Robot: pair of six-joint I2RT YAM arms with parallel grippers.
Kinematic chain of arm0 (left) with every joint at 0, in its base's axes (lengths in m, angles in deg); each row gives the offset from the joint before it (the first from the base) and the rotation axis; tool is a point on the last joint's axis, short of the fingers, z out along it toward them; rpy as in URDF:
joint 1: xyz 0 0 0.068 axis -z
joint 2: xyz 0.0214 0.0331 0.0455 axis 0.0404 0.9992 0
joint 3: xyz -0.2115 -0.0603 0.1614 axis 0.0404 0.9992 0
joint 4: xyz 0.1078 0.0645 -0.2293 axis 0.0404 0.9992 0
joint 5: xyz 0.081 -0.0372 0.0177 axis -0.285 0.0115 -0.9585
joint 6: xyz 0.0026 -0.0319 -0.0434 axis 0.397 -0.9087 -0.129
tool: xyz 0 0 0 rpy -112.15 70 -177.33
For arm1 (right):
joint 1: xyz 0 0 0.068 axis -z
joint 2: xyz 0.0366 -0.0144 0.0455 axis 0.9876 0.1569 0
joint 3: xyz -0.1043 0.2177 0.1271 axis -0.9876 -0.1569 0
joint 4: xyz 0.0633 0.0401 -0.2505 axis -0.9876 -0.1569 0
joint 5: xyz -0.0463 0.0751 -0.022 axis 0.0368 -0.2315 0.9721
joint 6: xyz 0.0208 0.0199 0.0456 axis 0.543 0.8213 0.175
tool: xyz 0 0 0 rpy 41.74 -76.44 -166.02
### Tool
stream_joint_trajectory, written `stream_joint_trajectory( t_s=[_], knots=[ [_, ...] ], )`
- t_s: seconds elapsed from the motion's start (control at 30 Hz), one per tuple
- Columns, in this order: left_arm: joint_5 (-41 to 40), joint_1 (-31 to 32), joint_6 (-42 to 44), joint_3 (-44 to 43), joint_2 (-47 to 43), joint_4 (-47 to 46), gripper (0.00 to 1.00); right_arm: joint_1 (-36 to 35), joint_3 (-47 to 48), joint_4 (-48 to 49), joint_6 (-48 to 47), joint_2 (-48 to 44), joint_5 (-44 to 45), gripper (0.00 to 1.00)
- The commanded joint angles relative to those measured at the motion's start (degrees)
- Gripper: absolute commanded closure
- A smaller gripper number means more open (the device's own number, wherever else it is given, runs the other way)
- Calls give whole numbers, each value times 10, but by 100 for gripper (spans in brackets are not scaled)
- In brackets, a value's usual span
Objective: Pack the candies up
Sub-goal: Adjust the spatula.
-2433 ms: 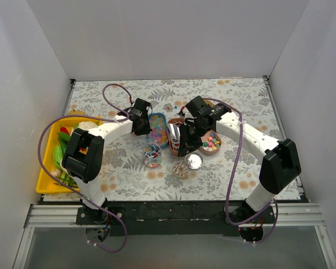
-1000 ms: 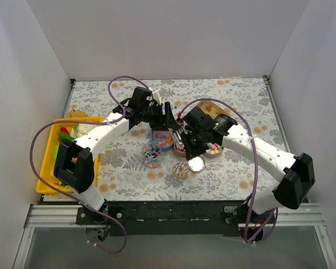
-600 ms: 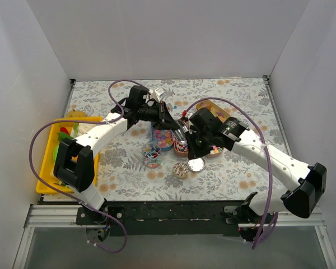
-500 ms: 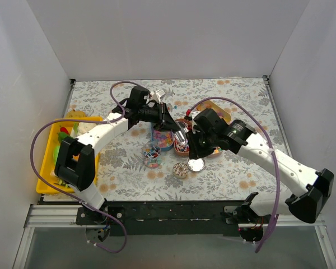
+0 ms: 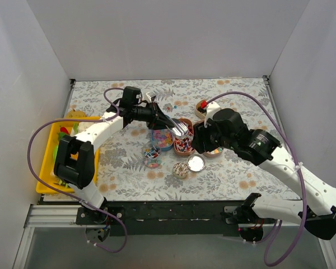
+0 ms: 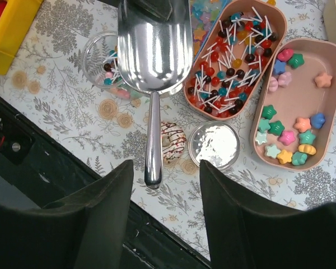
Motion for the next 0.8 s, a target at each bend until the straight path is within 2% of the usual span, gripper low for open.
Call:
stream_joint_trajectory(
  t_s=[0.0, 0.13, 0.23, 0.37, 0.67, 0.7, 0.73, 0.77],
  knots=[
    [23, -2, -38, 10, -1, -6, 100, -6, 13, 36, -32, 26, -1, 46],
    [26, -2, -44, 16, -4, -8, 100, -7, 21, 38, -33, 45, 14, 55],
    [26, -3, -47, 21, -4, -11, 100, -8, 23, 49, -33, 49, 27, 67],
    [26, -3, -49, 26, -5, -13, 100, -9, 29, 55, -32, 53, 36, 73],
    [26, -3, -50, 30, 0, -20, 100, -11, 35, 57, -31, 60, 38, 73],
    [26, -5, -50, 30, 0, -20, 100, -12, 37, 57, -31, 60, 42, 79],
    [26, -5, -49, 29, 1, -22, 100, -11, 39, 56, -31, 60, 43, 98],
    [26, -7, -49, 30, 1, -24, 100, -12, 42, 51, -28, 64, 45, 99]
  ],
)
